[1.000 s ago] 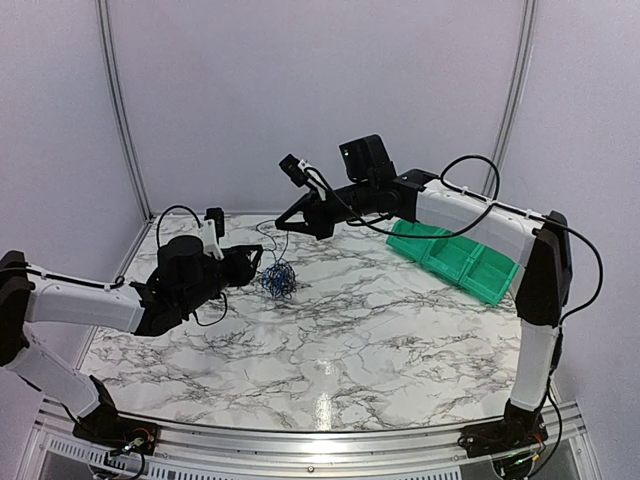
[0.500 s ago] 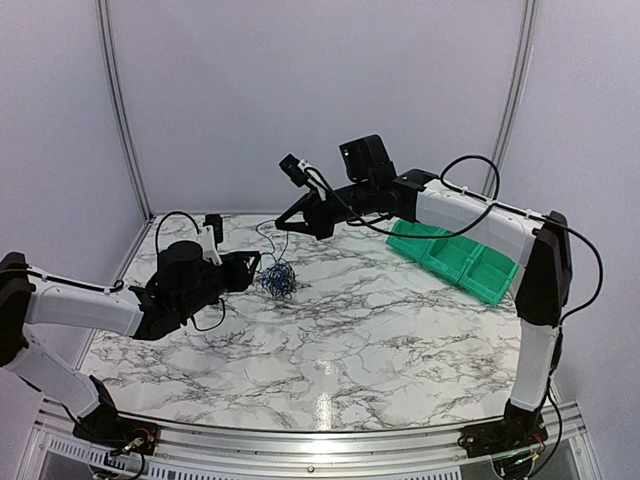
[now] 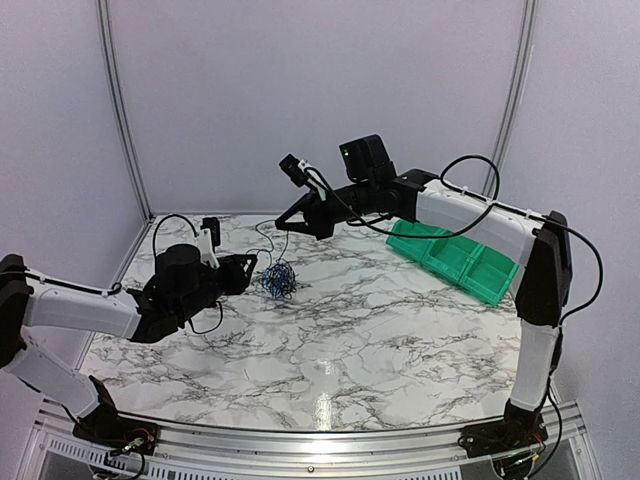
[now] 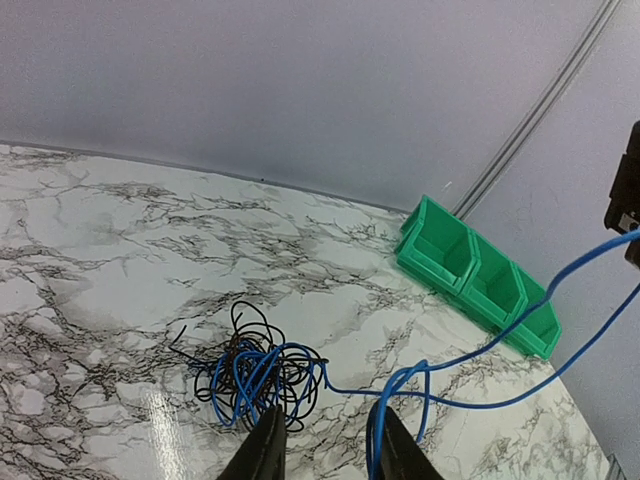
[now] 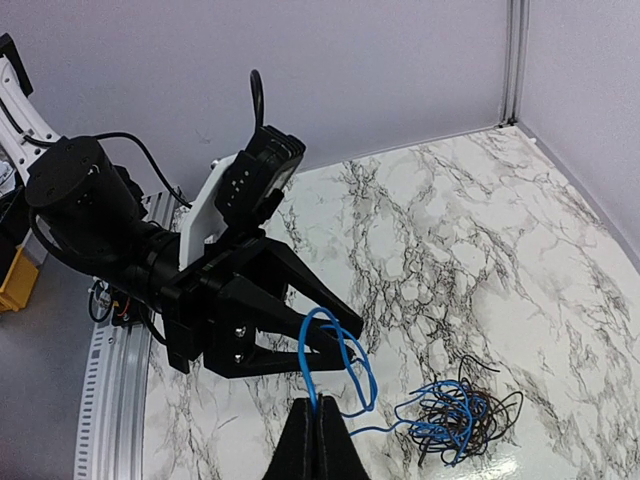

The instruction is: Untangle the cables

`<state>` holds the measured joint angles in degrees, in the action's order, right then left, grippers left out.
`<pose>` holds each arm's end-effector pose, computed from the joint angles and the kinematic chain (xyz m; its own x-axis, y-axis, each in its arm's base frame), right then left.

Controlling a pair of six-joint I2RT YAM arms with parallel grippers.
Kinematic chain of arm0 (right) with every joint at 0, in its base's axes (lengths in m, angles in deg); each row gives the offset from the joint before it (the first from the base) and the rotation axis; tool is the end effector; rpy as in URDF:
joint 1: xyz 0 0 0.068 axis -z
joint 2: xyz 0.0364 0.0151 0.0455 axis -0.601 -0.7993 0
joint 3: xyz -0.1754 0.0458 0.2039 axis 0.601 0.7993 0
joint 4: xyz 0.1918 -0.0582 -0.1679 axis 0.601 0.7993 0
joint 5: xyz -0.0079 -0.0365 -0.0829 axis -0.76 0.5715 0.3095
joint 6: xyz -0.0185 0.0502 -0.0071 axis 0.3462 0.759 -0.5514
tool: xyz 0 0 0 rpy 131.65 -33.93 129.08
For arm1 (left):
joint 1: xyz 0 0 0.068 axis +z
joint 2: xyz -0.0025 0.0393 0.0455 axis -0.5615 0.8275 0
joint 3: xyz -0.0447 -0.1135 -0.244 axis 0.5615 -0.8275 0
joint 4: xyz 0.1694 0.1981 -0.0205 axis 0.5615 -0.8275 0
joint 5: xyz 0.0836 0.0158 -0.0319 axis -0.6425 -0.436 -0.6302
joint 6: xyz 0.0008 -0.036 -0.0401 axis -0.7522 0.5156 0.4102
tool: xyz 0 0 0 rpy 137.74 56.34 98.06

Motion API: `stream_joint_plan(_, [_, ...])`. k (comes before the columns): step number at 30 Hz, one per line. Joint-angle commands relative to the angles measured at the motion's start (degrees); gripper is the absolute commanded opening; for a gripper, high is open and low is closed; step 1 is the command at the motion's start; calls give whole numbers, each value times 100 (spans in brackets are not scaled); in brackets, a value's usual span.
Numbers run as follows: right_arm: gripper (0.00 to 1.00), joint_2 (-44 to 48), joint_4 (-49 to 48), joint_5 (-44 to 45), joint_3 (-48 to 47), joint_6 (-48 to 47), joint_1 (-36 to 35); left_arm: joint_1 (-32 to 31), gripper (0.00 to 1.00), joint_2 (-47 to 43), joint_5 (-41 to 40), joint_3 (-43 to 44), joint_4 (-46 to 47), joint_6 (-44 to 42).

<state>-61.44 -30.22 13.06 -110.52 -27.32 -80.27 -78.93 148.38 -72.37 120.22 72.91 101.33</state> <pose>0.3165 0.3310 0.3422 -0.2312 -0.3453 -0.9095 -0.9726 0.1042 0.2077 0.2175 -0.2034 0.2257 -0.3270 -0.3770 -0.8666 0.3971 0.7773 -0.4880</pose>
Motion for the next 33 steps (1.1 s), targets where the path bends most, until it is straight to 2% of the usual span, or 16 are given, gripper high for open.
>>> stream_joint_plan(1, [0,134,-62,-51,-148,-10,-32,48,30,-119,-300,-61,-29,105])
stream_joint_plan(11, [0,218,-7,-147,-28,-96,-108,121,29,313,-337,311,-24,291])
stream_joint_plan(20, [0,395,177,-253,-48,-181,-201,749,24,680,-496,96,413,1363])
stream_joint_plan(23, [0,469,219,-317,-59,-166,-202,940,19,967,-255,121,824,1478])
stream_joint_plan(29, [0,601,490,-391,-424,-275,-202,1022,7,1670,178,563,1067,1389])
stream_joint_plan(33, [0,664,708,-565,-902,-360,-189,1115,8,2338,499,779,1140,1648])
